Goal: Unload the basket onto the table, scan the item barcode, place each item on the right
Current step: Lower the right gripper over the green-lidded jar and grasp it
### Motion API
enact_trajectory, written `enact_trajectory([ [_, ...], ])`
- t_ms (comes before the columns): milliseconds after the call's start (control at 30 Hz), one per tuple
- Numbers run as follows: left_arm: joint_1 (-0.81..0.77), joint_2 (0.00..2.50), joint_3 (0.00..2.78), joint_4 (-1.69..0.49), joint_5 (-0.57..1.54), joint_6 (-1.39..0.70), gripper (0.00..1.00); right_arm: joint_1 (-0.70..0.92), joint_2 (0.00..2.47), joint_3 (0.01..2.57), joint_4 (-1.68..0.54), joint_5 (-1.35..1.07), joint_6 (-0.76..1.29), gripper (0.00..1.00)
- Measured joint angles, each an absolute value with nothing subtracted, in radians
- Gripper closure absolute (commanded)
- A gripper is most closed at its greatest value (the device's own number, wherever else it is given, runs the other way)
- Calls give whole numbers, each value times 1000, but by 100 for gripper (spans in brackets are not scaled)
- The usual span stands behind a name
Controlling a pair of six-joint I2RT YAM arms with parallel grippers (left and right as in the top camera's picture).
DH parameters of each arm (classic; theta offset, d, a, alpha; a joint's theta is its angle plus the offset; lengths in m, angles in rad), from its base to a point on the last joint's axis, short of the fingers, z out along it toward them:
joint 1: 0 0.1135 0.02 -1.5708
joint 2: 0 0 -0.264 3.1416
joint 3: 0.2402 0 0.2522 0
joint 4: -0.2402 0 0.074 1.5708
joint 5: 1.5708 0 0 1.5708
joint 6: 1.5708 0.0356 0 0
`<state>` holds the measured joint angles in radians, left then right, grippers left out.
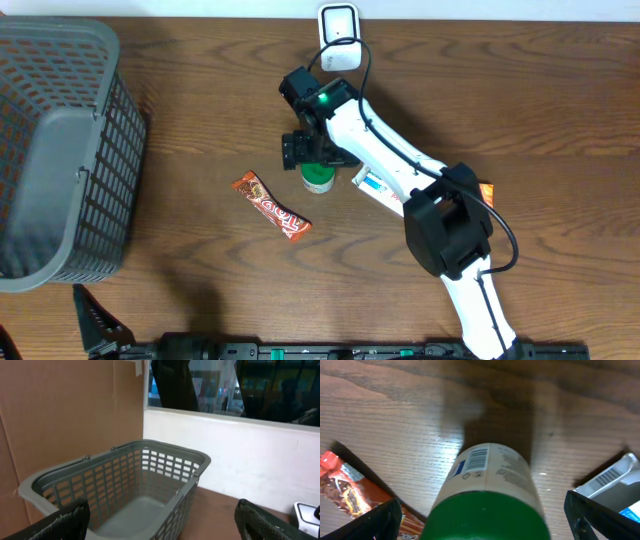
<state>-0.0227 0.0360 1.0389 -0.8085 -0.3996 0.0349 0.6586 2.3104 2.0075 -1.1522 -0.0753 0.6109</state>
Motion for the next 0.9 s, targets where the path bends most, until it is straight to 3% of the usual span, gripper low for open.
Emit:
enact_trajectory([
  [133,-23,36,1039,-810,-410,35,7,660,2310,2008,-1169,-83,646,9],
  [600,-23,36,1039,-917,-448,35,7,661,2310,2011,-1242,-85,673,52],
  [733,-23,36,1039,-1001,-448,35,7,661,2309,2012,-1275,-71,630,51],
  [900,-23,36,1039,-1052,-448,35,7,661,2309,2012,-1290,-68,430,50],
])
